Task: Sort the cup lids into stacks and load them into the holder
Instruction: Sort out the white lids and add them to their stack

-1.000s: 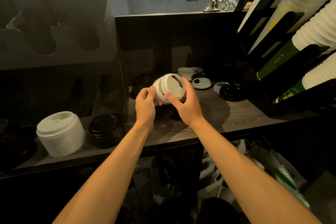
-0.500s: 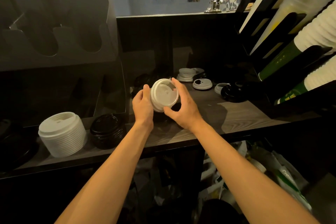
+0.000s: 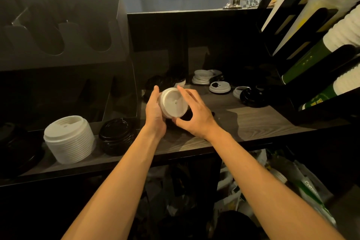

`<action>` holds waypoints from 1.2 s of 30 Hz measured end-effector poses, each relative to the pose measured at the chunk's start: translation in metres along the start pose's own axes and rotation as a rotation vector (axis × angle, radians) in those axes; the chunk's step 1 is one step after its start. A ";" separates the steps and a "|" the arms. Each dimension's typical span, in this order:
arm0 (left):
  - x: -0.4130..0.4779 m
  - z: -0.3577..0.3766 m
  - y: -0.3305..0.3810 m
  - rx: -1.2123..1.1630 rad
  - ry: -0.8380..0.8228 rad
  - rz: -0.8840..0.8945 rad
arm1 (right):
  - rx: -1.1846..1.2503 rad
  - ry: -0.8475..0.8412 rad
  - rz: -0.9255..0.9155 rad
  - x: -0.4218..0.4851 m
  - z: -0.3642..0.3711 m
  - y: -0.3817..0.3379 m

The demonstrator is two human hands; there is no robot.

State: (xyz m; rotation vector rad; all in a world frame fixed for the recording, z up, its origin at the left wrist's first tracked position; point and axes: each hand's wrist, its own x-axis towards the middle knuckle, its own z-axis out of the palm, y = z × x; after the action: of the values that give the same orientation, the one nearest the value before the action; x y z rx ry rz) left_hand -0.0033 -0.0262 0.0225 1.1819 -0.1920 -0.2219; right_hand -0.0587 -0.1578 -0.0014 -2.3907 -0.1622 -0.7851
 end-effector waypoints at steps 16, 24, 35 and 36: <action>-0.001 -0.001 0.004 -0.001 -0.178 0.014 | 0.192 0.226 0.138 -0.002 -0.008 -0.003; 0.002 -0.003 0.001 0.017 -0.184 0.035 | 0.125 0.175 0.111 -0.001 -0.006 -0.004; -0.002 -0.003 0.003 -0.031 -0.301 -0.020 | 0.134 0.145 0.108 0.001 -0.003 0.001; -0.002 -0.004 0.004 -0.046 -0.302 -0.035 | 0.125 0.131 0.108 0.001 -0.004 0.001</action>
State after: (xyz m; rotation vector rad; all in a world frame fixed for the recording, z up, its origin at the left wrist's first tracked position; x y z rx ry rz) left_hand -0.0039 -0.0211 0.0246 1.1032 -0.4288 -0.4344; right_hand -0.0592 -0.1608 0.0011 -2.2036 -0.0273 -0.8519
